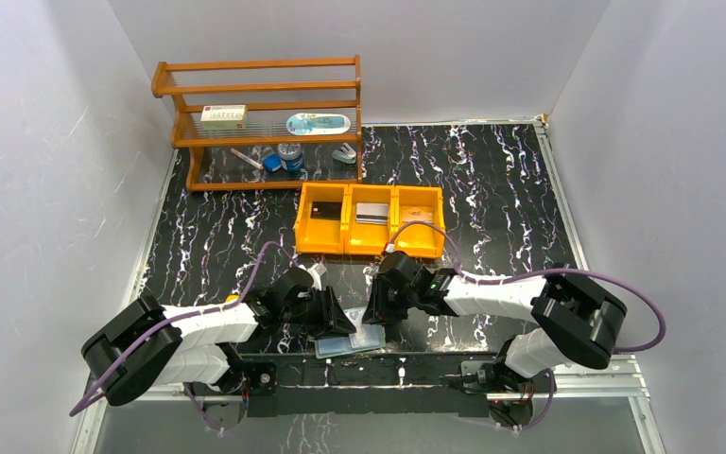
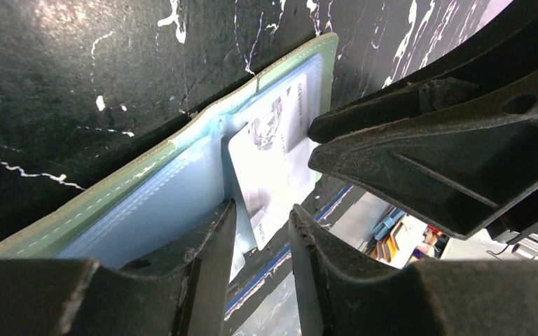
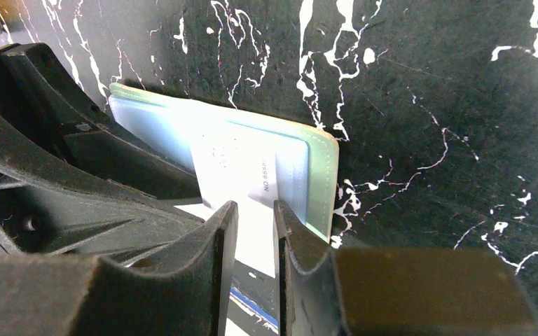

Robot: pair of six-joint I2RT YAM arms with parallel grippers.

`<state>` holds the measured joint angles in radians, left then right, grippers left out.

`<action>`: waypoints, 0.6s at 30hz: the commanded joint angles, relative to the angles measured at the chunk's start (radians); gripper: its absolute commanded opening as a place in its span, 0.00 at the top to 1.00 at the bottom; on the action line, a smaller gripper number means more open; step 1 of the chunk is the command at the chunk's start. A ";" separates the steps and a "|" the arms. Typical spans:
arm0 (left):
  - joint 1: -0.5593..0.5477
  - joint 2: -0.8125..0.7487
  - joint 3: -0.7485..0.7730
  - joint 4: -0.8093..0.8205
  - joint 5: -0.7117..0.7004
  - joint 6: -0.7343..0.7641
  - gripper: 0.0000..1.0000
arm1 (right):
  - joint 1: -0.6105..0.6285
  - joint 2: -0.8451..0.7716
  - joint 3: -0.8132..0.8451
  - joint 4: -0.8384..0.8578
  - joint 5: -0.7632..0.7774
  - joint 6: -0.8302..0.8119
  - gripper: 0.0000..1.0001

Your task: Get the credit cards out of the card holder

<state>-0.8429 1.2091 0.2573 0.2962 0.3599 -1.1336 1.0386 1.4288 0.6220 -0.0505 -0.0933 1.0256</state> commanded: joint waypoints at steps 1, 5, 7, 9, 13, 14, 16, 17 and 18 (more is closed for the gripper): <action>-0.001 0.007 -0.015 -0.124 -0.073 0.041 0.65 | 0.009 0.022 0.007 -0.017 0.032 0.016 0.66; -0.002 0.010 -0.014 -0.126 -0.073 0.043 0.65 | 0.009 0.020 0.007 -0.029 0.031 0.018 0.66; -0.002 0.008 -0.012 -0.128 -0.073 0.044 0.64 | 0.013 0.022 0.008 -0.041 0.035 0.017 0.67; -0.001 0.006 -0.015 -0.128 -0.076 0.041 0.64 | 0.014 0.023 0.001 -0.027 0.021 0.018 0.69; -0.002 0.004 -0.022 -0.122 -0.083 0.035 0.63 | 0.019 0.042 -0.032 0.034 -0.037 0.045 0.69; -0.001 0.002 -0.025 -0.110 -0.084 0.033 0.63 | 0.022 0.044 -0.049 0.051 -0.046 0.057 0.69; -0.001 -0.002 -0.035 -0.085 -0.084 0.024 0.63 | 0.023 0.040 -0.074 0.077 -0.053 0.078 0.70; -0.001 -0.005 -0.040 -0.076 -0.084 0.019 0.64 | 0.023 0.036 -0.082 0.085 -0.053 0.086 0.70; -0.001 -0.009 -0.041 -0.075 -0.087 0.015 0.64 | 0.023 0.032 -0.088 0.087 -0.050 0.091 0.70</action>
<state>-0.8459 1.2034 0.2554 0.3027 0.3565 -1.1355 1.0481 1.4483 0.5907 0.0376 -0.1310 1.0817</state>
